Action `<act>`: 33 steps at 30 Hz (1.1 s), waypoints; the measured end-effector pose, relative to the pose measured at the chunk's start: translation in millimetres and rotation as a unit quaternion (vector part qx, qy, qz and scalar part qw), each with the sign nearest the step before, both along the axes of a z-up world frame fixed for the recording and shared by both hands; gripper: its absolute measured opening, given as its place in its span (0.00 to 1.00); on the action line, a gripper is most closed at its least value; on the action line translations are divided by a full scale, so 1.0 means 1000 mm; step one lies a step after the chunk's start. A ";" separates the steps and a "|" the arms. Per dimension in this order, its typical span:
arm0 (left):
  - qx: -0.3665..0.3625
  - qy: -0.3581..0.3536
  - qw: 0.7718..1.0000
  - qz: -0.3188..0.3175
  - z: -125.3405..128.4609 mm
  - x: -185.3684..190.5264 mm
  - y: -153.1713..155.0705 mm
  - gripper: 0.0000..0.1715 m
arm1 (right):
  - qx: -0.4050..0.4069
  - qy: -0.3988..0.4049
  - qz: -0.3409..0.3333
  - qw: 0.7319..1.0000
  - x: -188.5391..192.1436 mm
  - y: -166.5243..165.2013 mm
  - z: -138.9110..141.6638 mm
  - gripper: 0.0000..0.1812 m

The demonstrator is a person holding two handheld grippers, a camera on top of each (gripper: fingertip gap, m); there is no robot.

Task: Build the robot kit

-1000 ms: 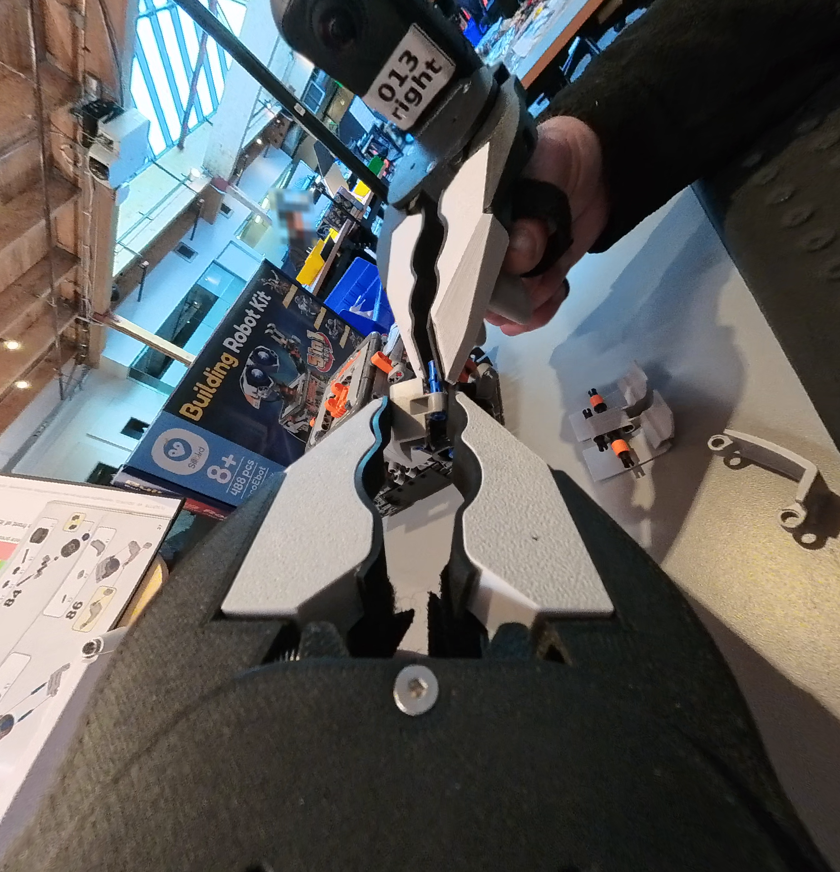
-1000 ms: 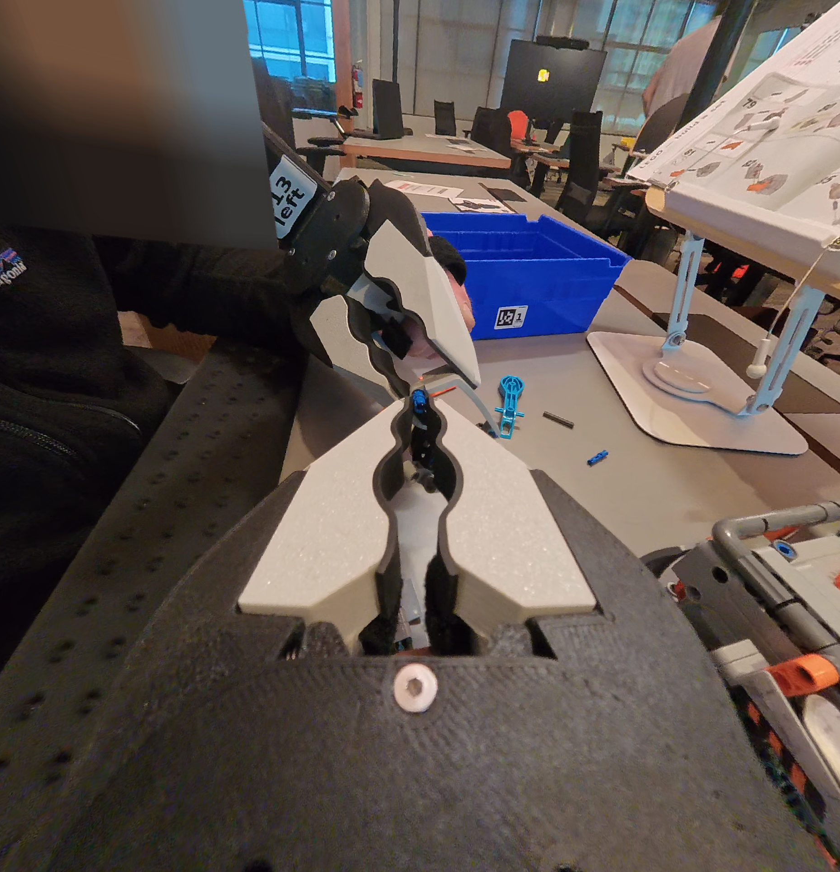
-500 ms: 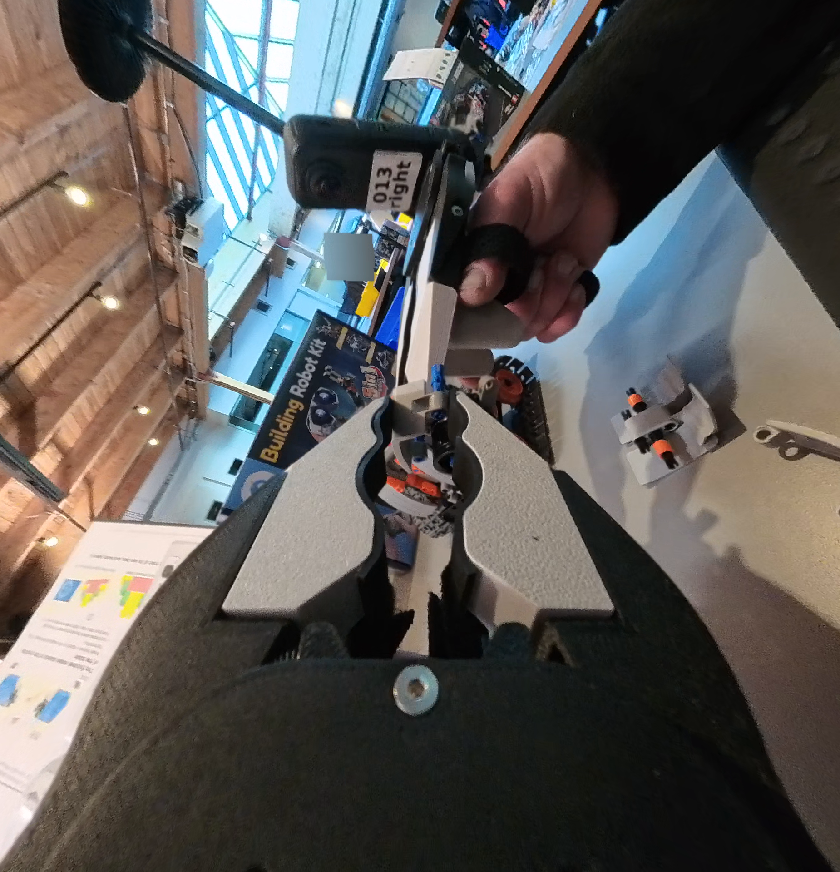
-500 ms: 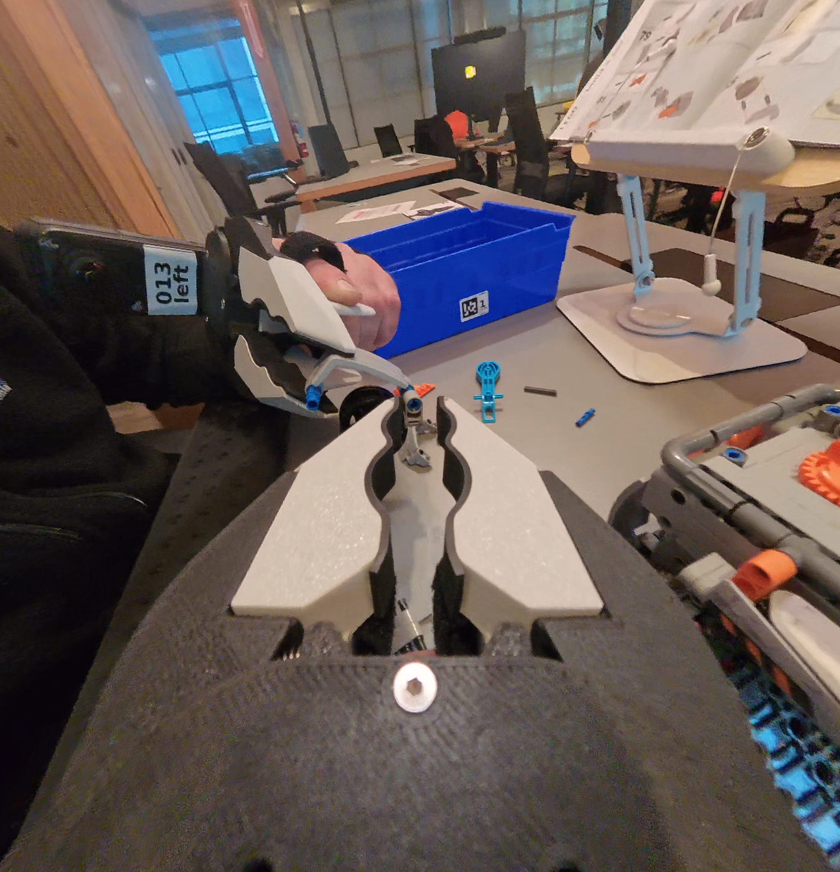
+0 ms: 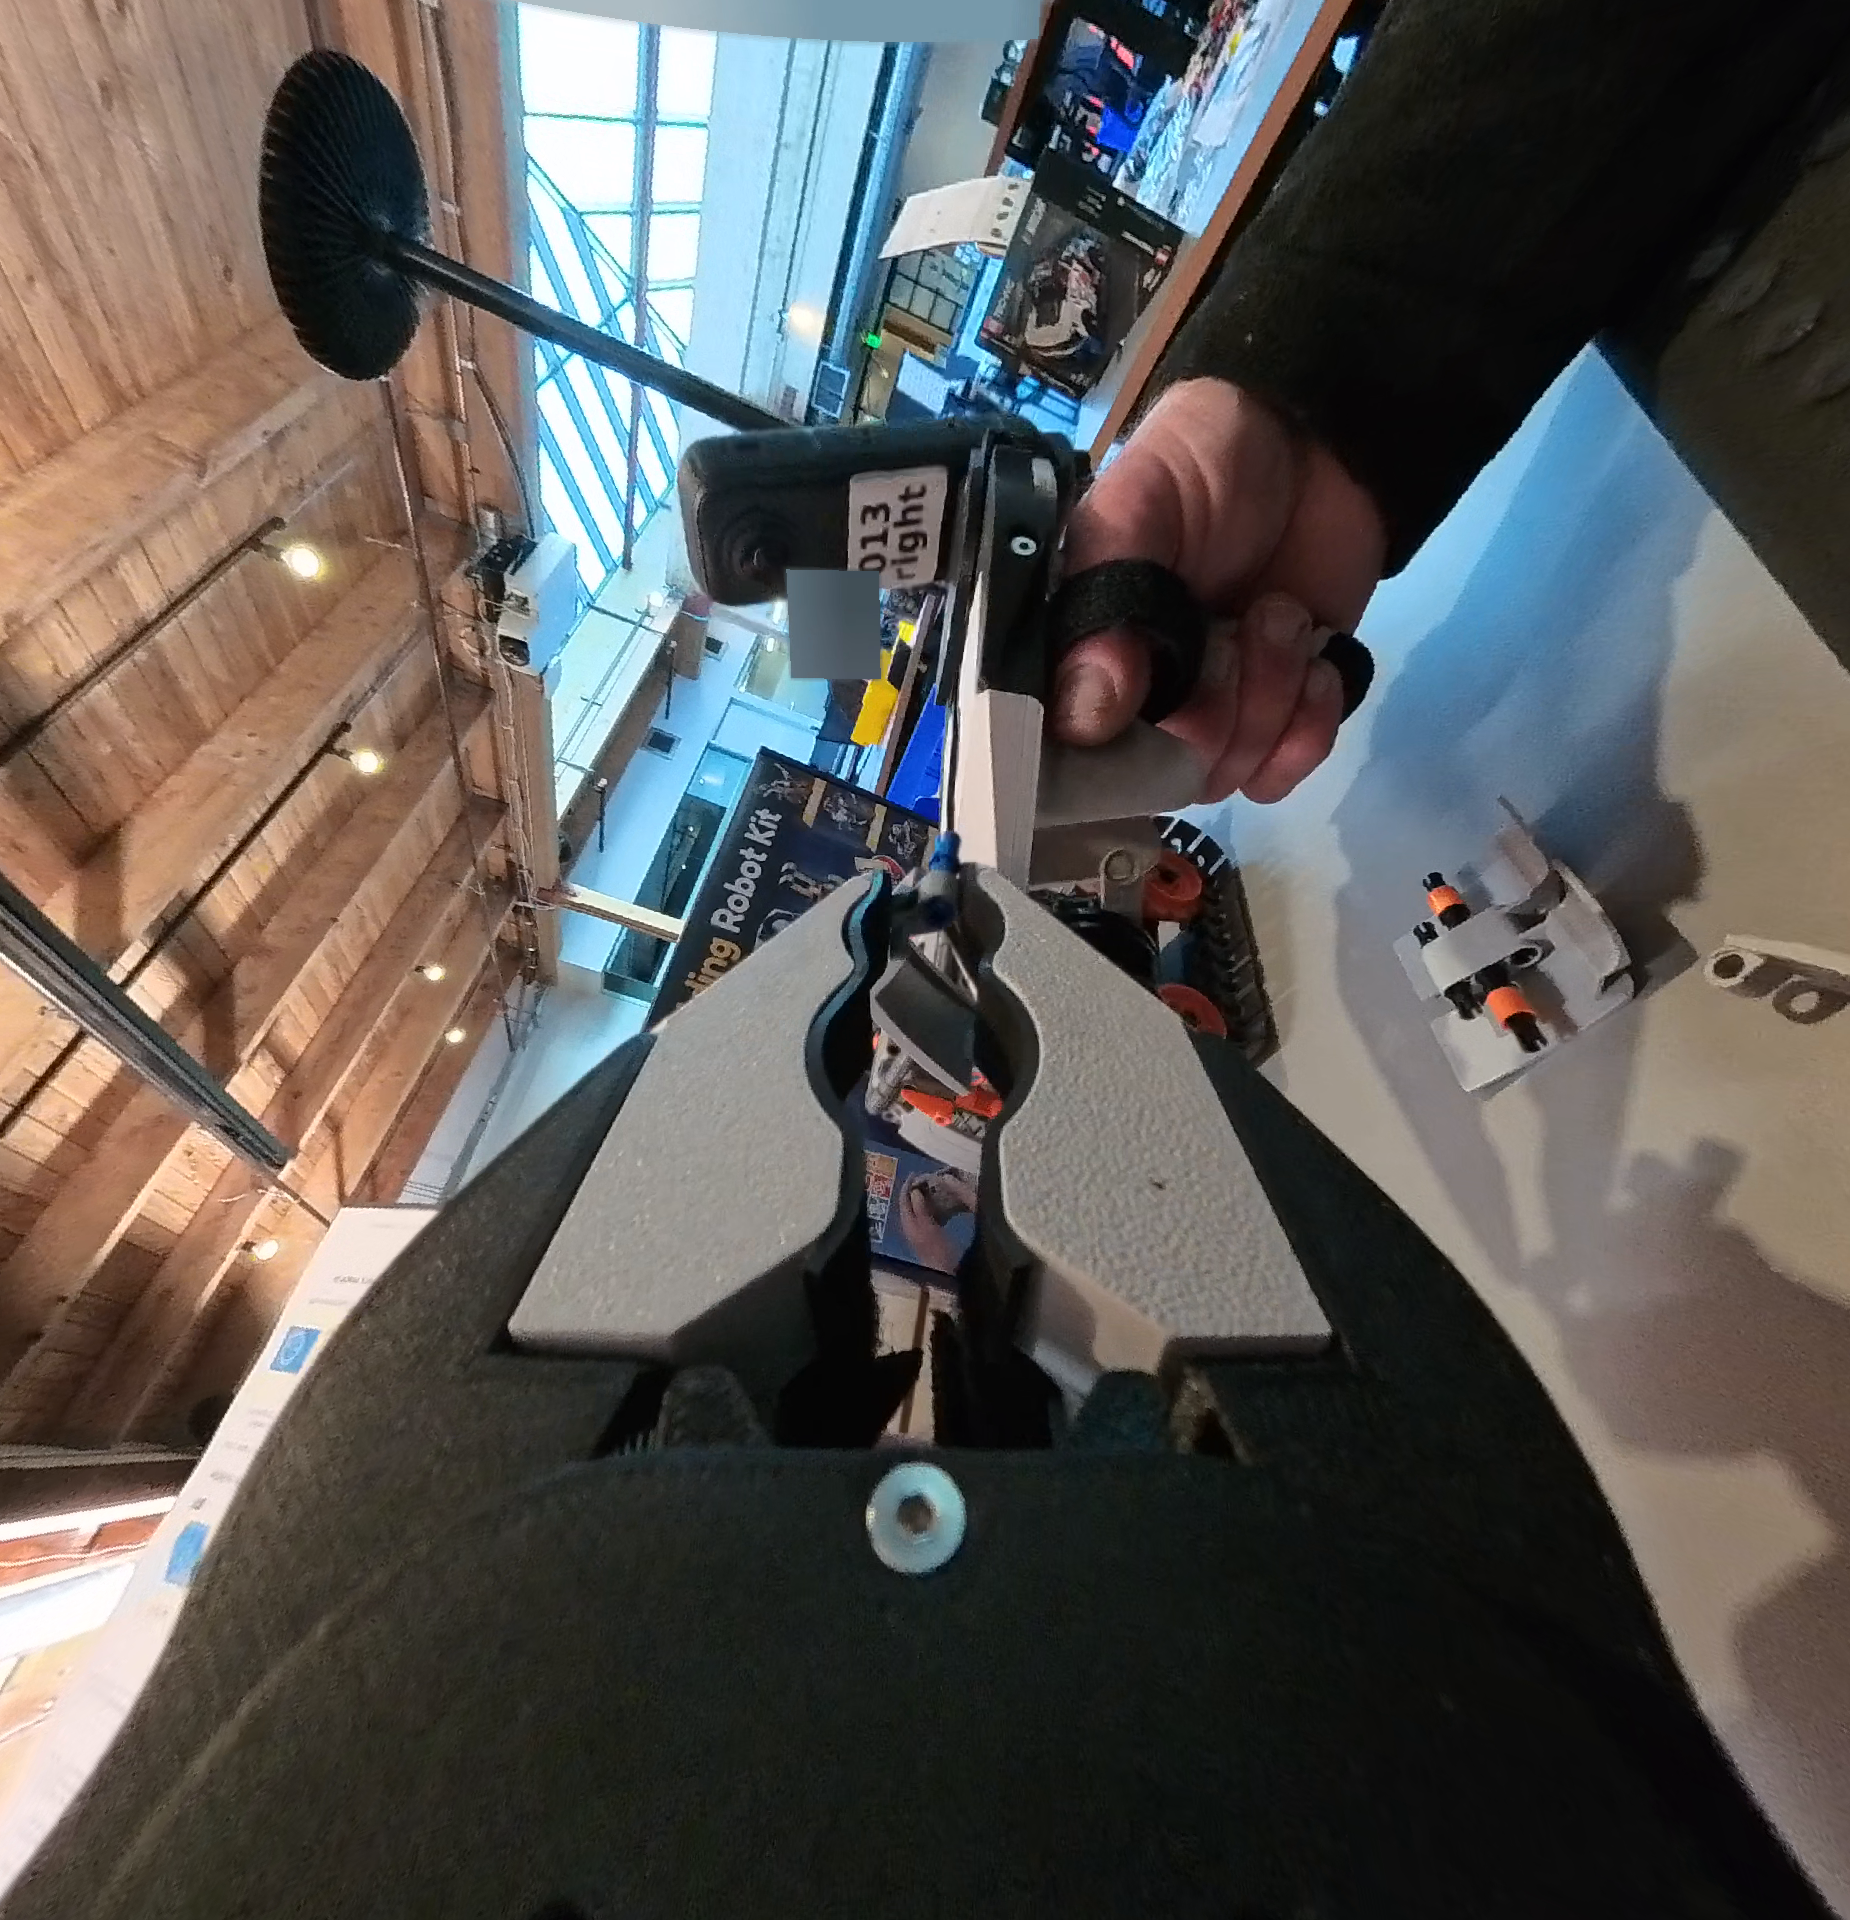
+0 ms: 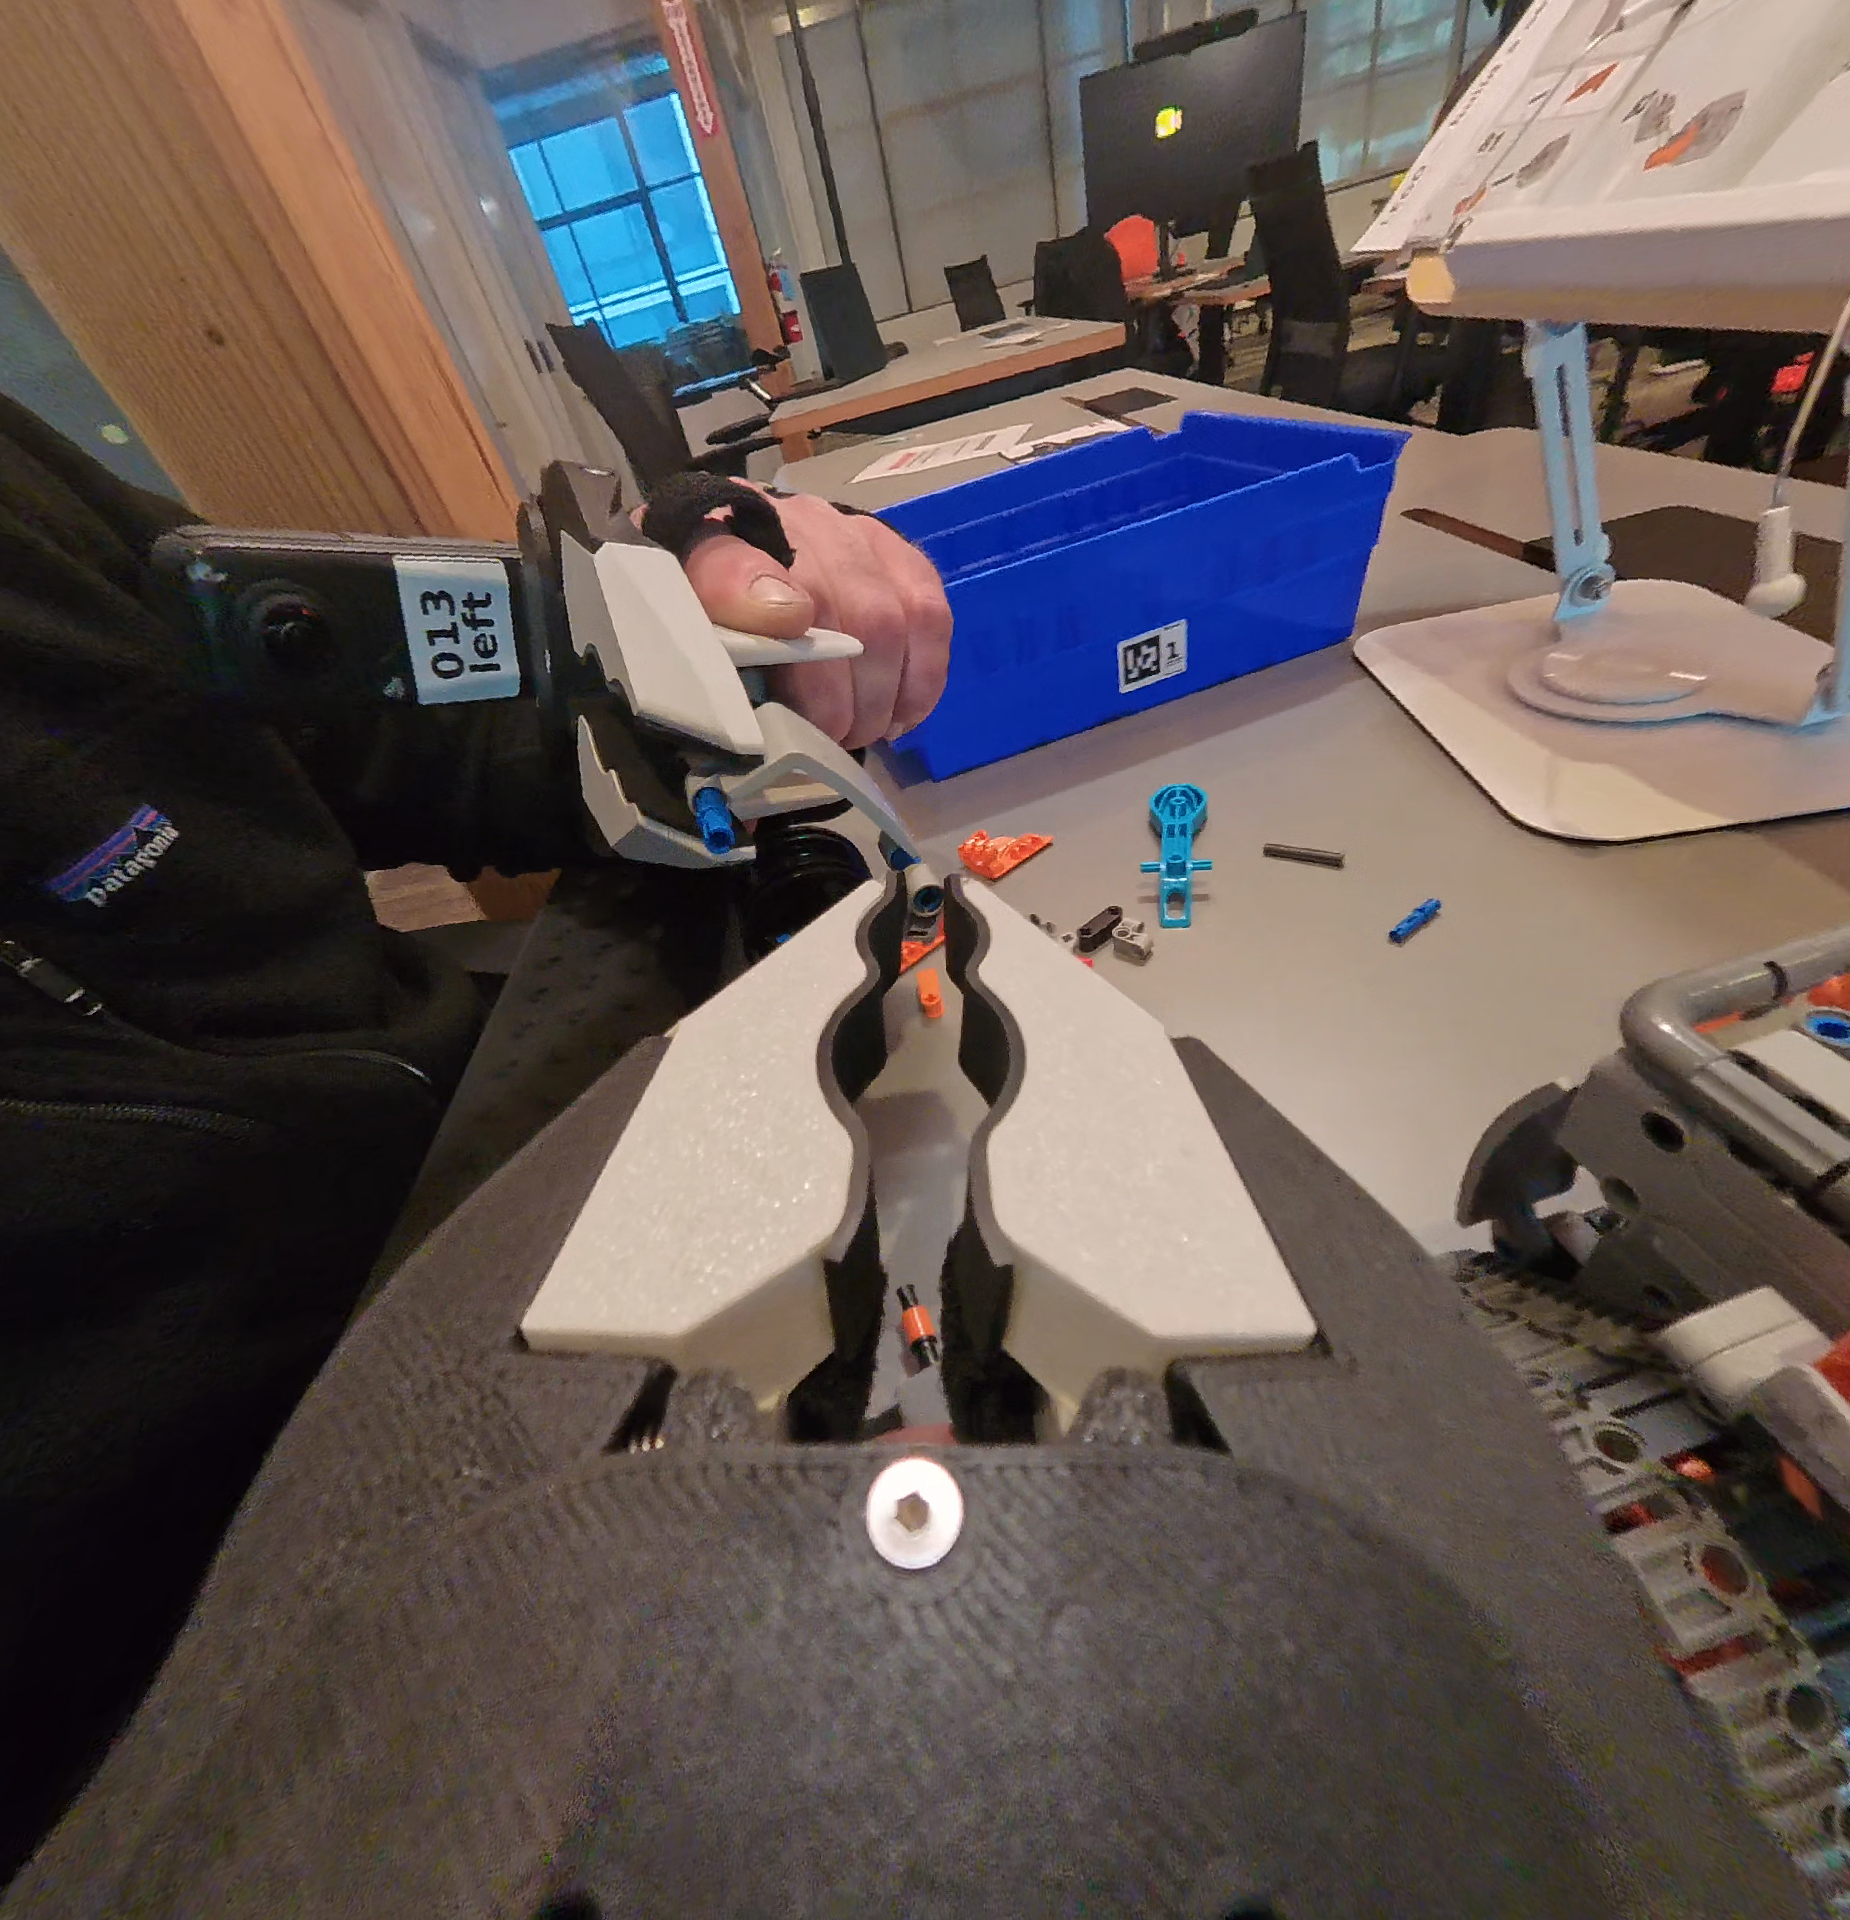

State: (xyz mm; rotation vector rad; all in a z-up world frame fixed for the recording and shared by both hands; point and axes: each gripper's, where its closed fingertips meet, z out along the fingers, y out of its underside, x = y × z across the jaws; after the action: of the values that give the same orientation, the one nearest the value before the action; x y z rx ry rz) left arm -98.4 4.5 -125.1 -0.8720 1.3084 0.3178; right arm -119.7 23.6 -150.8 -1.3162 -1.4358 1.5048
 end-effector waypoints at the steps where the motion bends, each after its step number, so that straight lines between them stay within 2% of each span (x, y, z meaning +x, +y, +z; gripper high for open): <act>1: -0.001 -0.003 1.000 0.001 0.000 -0.001 0.001 0.06 | 0.007 -0.001 -0.005 1.000 0.000 0.001 0.000 0.03; 5: -0.010 -0.015 1.000 0.003 0.000 -0.003 0.004 0.07 | 0.043 0.007 -0.038 0.998 0.002 0.010 0.004 0.02; 8: -0.031 -0.024 0.999 0.013 -0.005 -0.007 0.011 0.13 | 0.086 0.004 -0.071 0.994 0.003 0.018 0.003 0.02; 11: -0.076 -0.042 0.996 0.015 -0.009 -0.010 0.016 0.24 | 0.164 -0.009 -0.117 0.979 0.006 0.030 0.000 0.02; 13: -0.156 -0.062 0.986 0.012 -0.017 -0.011 0.019 0.30 | 0.246 -0.026 -0.154 0.957 0.009 0.041 -0.002 0.02; 15: -0.245 -0.118 0.962 0.001 -0.016 -0.014 0.020 0.34 | 0.325 -0.035 -0.189 0.926 0.013 0.049 -0.001 0.02; 19: -0.386 -0.232 0.893 0.015 -0.013 -0.024 0.036 0.38 | 0.523 -0.076 -0.221 0.819 0.013 0.053 -0.005 0.02; 21: -0.438 -0.262 0.859 0.037 -0.022 -0.026 0.047 0.38 | 0.586 -0.091 -0.221 0.775 0.009 0.049 -0.010 0.02; 23: -0.474 -0.273 0.835 0.067 -0.037 -0.028 0.055 0.33 | 0.626 -0.093 -0.224 0.741 0.004 0.044 -0.011 0.02; 25: -0.496 -0.274 0.821 0.067 -0.046 -0.025 0.055 0.31 | 0.651 -0.091 -0.224 0.719 0.001 0.039 -0.010 0.02; 27: -0.501 -0.272 0.818 0.076 -0.051 -0.024 0.056 0.27 | 0.669 -0.087 -0.229 0.701 -0.001 0.036 -0.007 0.02; 28: -0.508 -0.260 0.817 0.084 -0.056 -0.023 0.056 0.27 | 0.672 -0.084 -0.228 0.700 -0.003 0.034 -0.007 0.02; 30: -0.506 -0.253 0.819 0.093 -0.061 -0.022 0.056 0.18 | 0.681 -0.079 -0.228 0.691 -0.004 0.030 -0.006 0.02; 33: -0.503 -0.263 0.818 0.092 -0.060 -0.024 0.059 0.16 | 0.680 -0.078 -0.229 0.692 -0.005 0.030 -0.005 0.02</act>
State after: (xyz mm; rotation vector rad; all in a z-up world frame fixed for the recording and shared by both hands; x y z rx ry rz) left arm -122.0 63.6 -185.3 -1.8298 0.7995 -0.5226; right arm -124.3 53.9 -156.3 -0.6614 -1.5432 -0.2053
